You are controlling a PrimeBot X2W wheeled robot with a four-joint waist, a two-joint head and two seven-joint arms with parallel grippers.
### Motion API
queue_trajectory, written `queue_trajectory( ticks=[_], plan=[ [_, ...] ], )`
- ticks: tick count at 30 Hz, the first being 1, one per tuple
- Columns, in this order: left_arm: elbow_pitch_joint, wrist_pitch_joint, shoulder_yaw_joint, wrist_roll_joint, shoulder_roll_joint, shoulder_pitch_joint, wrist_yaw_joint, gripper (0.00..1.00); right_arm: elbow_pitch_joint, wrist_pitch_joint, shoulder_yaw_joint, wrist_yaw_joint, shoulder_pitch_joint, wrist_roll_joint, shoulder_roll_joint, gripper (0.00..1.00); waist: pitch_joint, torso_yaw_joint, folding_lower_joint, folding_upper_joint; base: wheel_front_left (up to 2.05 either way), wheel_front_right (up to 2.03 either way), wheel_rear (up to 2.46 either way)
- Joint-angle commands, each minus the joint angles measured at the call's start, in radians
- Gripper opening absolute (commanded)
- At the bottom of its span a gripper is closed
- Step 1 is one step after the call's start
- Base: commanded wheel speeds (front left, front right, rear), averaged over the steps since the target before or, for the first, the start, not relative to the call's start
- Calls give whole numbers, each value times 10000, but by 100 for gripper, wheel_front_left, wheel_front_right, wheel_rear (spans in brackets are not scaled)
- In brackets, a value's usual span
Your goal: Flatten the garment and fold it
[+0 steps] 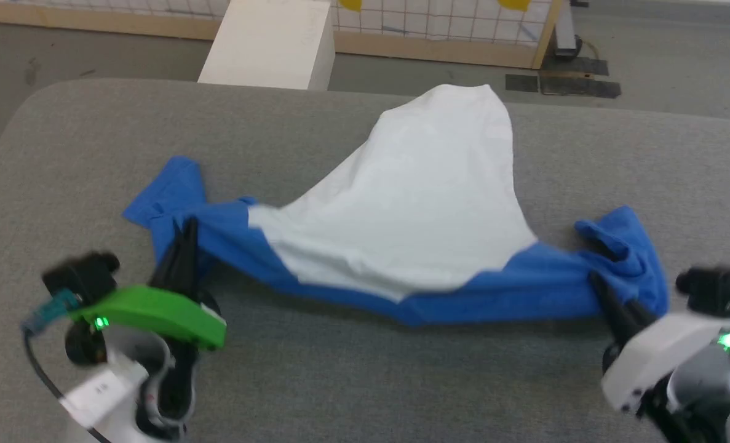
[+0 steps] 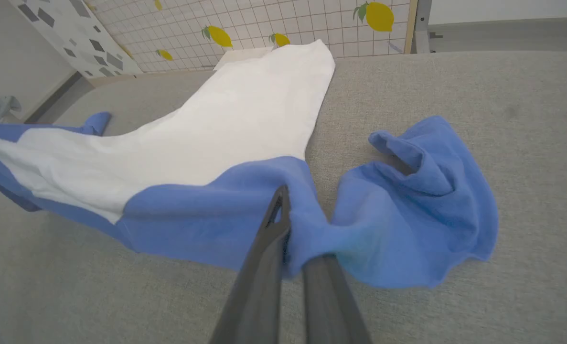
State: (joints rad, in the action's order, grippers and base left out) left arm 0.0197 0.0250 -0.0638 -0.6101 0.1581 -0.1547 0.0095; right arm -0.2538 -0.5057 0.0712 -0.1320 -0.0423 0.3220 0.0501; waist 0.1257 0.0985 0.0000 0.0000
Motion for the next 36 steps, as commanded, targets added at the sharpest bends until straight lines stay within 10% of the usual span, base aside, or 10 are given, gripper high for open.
queue_trajectory(
  ticks=[1,8,18,36],
  plan=[
    [-394,266,68,-243,148,-406,-98,0,-441,-306,24,13,528,-232,1,0,-103,-212,0,0,0,0,0],
    [-1707,1970,376,-1307,556,-2413,10,0,-1021,-2075,-147,13,3258,-917,1016,0,485,-573,0,0,0,0,0],
    [-797,2805,967,-1368,1183,-6760,832,0,1398,-2740,-862,13,8840,-1098,2371,0,2909,-978,0,0,0,0,0],
    [2209,-172,1887,-652,1305,-12839,1353,0,5560,1954,-836,13,16023,-4112,2128,0,5017,-1213,0,0,0,0,0]
  ],
)
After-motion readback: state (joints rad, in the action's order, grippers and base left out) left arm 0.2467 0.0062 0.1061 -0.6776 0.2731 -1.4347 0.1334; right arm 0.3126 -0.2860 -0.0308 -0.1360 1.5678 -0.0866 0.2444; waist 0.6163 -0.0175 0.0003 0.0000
